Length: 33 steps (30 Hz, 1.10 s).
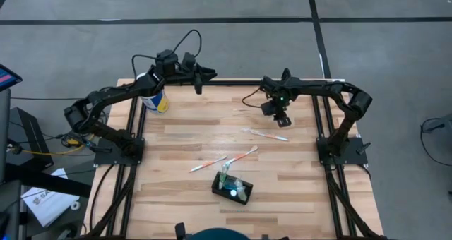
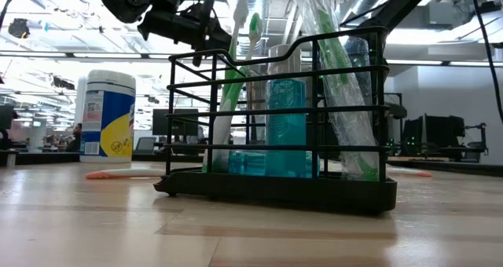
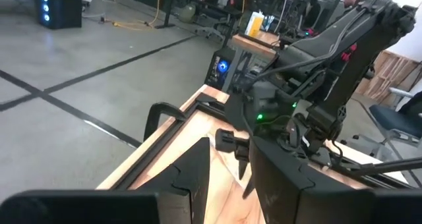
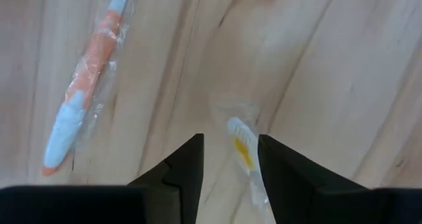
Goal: Pick & Place toothbrushing station
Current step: Put the orange toothbrush into the black wire organizer
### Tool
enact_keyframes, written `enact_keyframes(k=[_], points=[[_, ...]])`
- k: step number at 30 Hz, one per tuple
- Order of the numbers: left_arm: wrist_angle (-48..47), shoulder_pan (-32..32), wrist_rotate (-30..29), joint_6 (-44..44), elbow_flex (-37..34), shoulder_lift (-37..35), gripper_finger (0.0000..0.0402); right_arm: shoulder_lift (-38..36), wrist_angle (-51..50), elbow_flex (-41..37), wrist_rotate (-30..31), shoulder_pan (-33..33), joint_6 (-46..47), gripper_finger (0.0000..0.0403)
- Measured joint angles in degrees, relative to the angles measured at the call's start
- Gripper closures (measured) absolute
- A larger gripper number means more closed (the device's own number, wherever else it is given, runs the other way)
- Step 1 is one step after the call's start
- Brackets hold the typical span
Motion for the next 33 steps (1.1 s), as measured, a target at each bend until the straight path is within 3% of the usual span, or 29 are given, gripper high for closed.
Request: enact_keyframes(k=[17,21,25,33], points=[[-0.3,-0.1,0.1,5.8,0.0,0.1,0.03,5.6,4.0,0.3,-0.7,-0.5,2.2,0.0277],[-0.4,-0.1,0.2,5.9,0.0,0.1,0.03,6.5,4.2,0.3,0.4,-0.5,4.0,0.0307],[-0.4,-0.1,0.2,5.9,0.0,0.1,0.03,6.1,3.7,1.2,0.5,-0.4,4.7,0.0387],[-0.4,0.0,-0.6,5.0,0.0,0.1,0.03,5.7,-2.7,12.6,-4.1,-0.6,12.6,0.0402]])
